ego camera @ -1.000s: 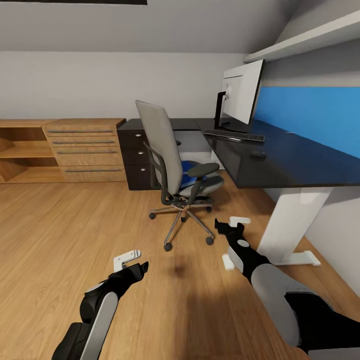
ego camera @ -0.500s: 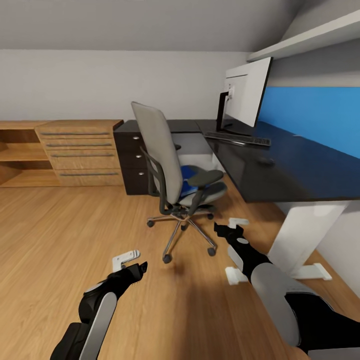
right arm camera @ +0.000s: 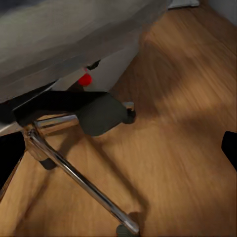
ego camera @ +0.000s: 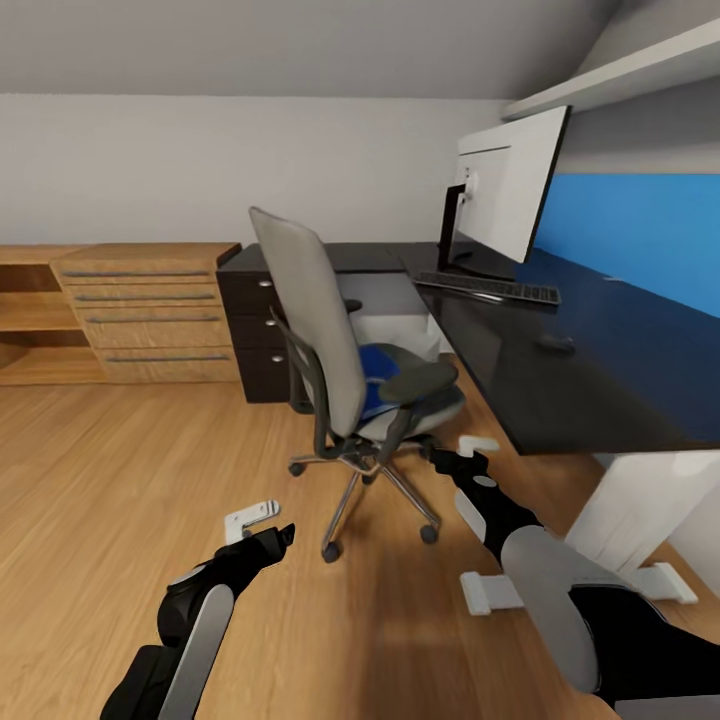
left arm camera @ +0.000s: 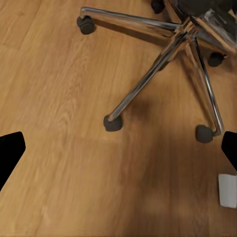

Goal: In the bedroom, organize the workspace by keeping the computer under the desk, ensuring the monitor is on the desk, placing the keyboard on the desk next to the monitor, placing the mouse on the desk next to the keyboard, moving the folder from the swivel chair onto the desk next to the mouse, stacking the notebook on top of the folder with the pen on top of the notebook, and positioning the swivel chair next to the desk.

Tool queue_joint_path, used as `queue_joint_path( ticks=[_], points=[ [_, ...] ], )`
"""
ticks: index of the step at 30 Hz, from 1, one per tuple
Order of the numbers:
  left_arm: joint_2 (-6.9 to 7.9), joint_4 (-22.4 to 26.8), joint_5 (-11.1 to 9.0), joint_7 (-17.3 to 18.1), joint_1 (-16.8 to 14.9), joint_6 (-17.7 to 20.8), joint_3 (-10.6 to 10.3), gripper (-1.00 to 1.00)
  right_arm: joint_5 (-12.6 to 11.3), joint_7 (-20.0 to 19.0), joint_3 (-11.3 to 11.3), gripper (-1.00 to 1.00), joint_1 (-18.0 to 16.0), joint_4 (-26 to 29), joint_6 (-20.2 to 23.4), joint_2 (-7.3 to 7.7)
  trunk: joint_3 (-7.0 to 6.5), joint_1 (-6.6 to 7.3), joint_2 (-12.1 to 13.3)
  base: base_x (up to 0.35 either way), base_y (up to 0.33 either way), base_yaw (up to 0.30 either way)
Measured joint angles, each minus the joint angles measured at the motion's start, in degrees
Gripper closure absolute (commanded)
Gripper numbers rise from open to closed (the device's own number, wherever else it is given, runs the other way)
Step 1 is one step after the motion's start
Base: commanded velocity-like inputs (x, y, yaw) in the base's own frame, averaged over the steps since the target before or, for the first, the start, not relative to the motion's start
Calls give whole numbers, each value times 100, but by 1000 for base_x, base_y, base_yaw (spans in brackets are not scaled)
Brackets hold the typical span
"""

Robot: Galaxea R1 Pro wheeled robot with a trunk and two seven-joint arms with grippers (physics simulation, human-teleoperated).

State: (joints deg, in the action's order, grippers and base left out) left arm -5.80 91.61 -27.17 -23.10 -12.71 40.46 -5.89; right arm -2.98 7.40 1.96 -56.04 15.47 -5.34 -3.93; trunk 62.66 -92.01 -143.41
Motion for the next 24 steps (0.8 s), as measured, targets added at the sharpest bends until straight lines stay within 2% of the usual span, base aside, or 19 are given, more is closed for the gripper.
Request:
queue_joint_path(
  ticks=[5, 13, 24],
  points=[
    [0, 0, 7, 1, 0, 2, 3, -100, -3, 4, 8, -100, 0, 13, -30, -3, 0, -2, 0, 153, 0, 0],
    [7, 0, 8, -1, 0, 2, 12, -100, -11, 7, -7, -100, 0, 1, -42, -23, 0, -3, 0, 22, 0, 13],
    [9, 2, 8, 0, 1, 2, 14, -100, -11, 11, 1, -100, -1, -6, -45, -31, 0, -3, 0, 1, 0, 218]
  ],
)
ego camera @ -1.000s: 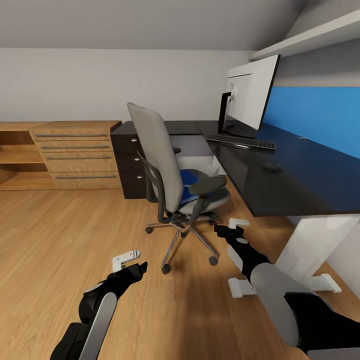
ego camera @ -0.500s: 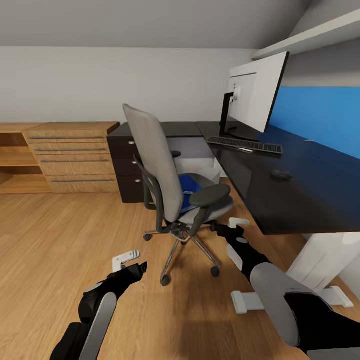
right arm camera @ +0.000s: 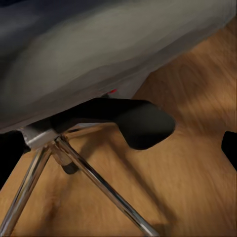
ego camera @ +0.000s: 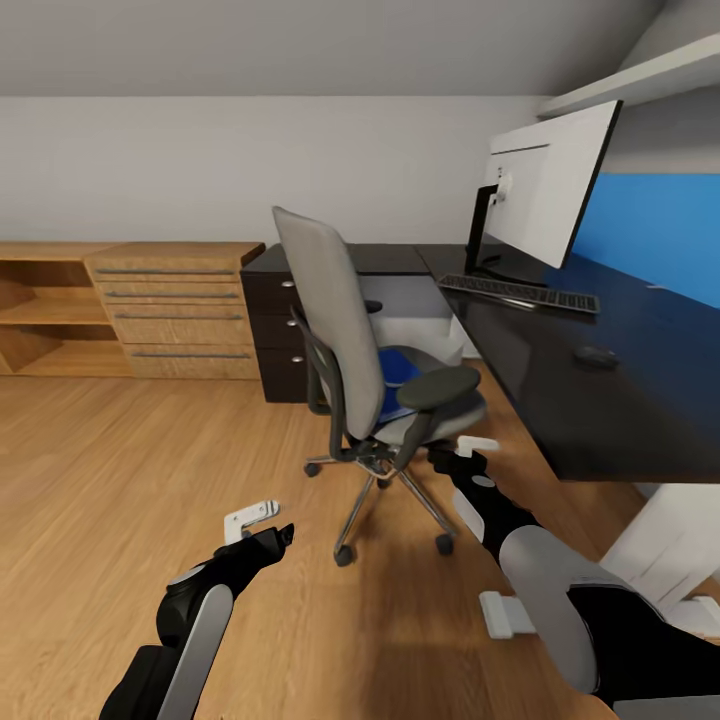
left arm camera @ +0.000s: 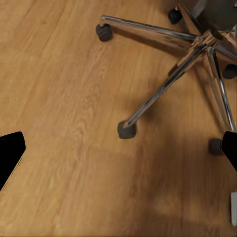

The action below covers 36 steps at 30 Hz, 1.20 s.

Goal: In the bedroom, organize the workspace by keeping the computer under the desk, ensuring the monitor is on the desk, placing the keyboard on the desk next to the monitor, placing the mouse on the desk next to the keyboard, moving the folder from the swivel chair onto the desk next to the mouse, stacking the notebook on top of the folder with the pen on top of the notebook, and positioning the swivel chair next to the desk.

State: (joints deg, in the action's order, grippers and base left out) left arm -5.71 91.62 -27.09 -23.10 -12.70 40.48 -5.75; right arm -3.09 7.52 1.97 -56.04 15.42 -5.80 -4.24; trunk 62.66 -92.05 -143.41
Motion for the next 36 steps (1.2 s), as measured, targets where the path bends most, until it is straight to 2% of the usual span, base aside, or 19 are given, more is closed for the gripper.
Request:
queue_joint_path(
  ticks=[9, 19, 36],
  points=[
    [0, -7, 0, -6, 0, 8, -1, -100, -1, -9, -1, -100, 0, -1, 0, 5, 0, 0, 0, 0, 0, 268],
    [0, -17, 0, -6, 0, 9, -4, -100, 7, -9, -1, -100, 0, 17, 0, 5, 0, 0, 0, 0, 0, 110],
    [0, -26, -6, -7, 0, 9, -9, -100, 6, -12, 2, -100, 0, 14, 0, 5, 0, 0, 0, 0, 0, 272]
  ],
)
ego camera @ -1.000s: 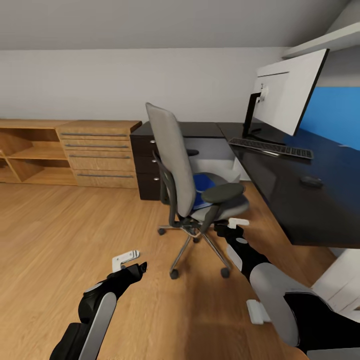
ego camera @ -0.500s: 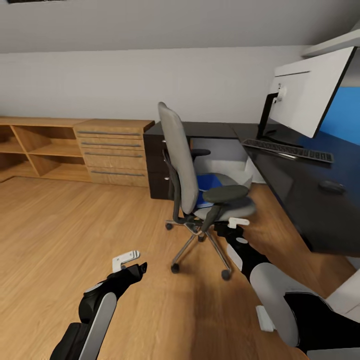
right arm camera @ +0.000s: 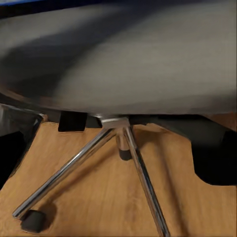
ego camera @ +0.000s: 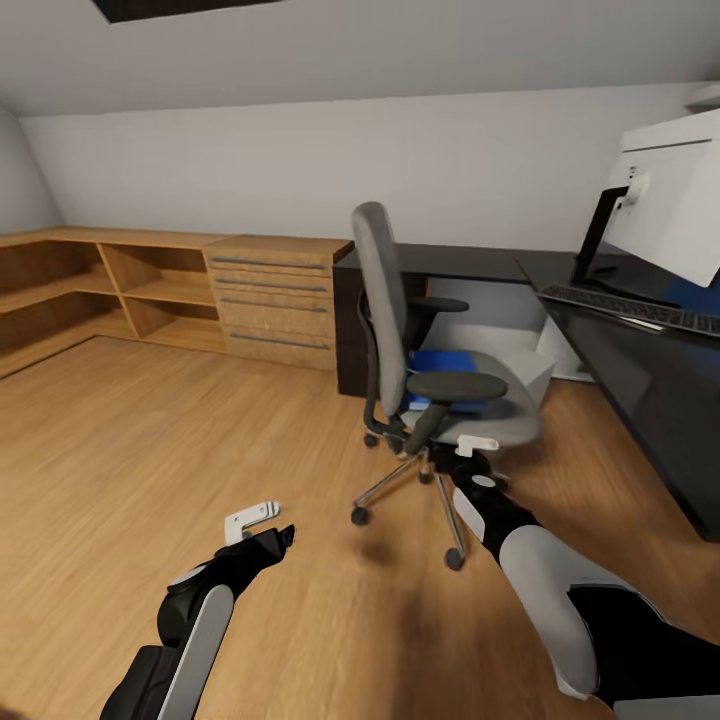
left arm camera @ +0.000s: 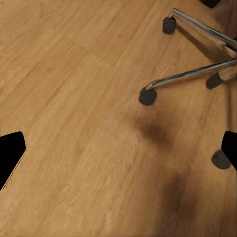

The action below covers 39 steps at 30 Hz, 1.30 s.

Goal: In the bedroom, organize the workspace by keeping the computer under the desk, ensuring the monitor is on the desk, placing the keyboard on the desk next to the monitor, placing the mouse on the desk next to the keyboard, moving the folder from the swivel chair onto the desk next to the mouse, stacking the notebook on top of the folder with the pen on top of the notebook, and positioning the swivel chair next to the desk.

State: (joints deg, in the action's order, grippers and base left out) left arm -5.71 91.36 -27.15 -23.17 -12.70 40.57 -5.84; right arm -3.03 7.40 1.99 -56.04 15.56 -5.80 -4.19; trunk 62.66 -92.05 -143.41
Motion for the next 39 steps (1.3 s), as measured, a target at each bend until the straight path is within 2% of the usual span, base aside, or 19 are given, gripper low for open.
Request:
queue_joint_path(
  ticks=[39],
  points=[
    [0, -9, 6, -1, 0, -9, 0, -100, 1, -17, -6, -100, 0, 5, -9, 8, 0, 0, 0, 0, 0, 266]
  ],
)
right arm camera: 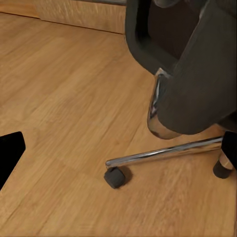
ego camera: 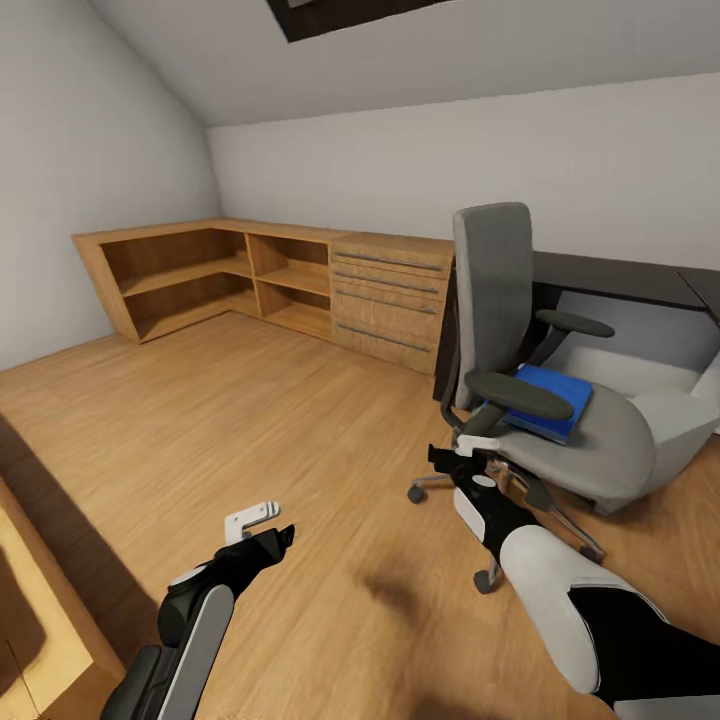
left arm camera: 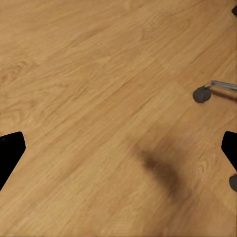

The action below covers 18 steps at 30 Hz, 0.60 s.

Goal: In the bedroom, organize the workspace by keeping the computer under the desk, ensuring the monitor is on the desk, placing the keyboard on the desk next to the monitor, placing the mouse on the desk next to the keyboard, moving the folder from the swivel chair onto the desk next to the mouse, stacking the notebook on top of the folder with the pen on top of the notebook, and positioning the swivel chair next to the desk.

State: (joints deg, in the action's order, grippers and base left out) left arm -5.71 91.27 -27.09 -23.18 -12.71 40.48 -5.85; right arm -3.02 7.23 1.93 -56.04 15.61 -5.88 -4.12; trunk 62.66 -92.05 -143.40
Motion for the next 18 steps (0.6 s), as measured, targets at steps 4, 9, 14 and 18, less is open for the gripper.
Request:
queue_joint_path(
  ticks=[4, 9, 14, 18],
  points=[
    [0, -1, 1, 0, -1, 0, -1, -100, 0, -2, 0, -100, 1, 1, 0, 2, 0, 0, 0, 0, 0, 26],
    [0, -1, 1, 1, -1, 0, -1, -100, 0, -4, 0, -100, 0, -5, 0, 2, 0, -1, 0, -56, 0, 4],
    [0, -2, 1, 7, -1, 10, -1, -100, 0, -10, -1, -100, 1, -7, 1, 2, -8, -3, 0, -261, 0, -67],
    [0, -3, 1, 9, -1, 16, -1, -100, 0, -11, -1, -100, 1, -7, 1, 6, -29, -1, 0, -180, 0, -160]
  ],
)
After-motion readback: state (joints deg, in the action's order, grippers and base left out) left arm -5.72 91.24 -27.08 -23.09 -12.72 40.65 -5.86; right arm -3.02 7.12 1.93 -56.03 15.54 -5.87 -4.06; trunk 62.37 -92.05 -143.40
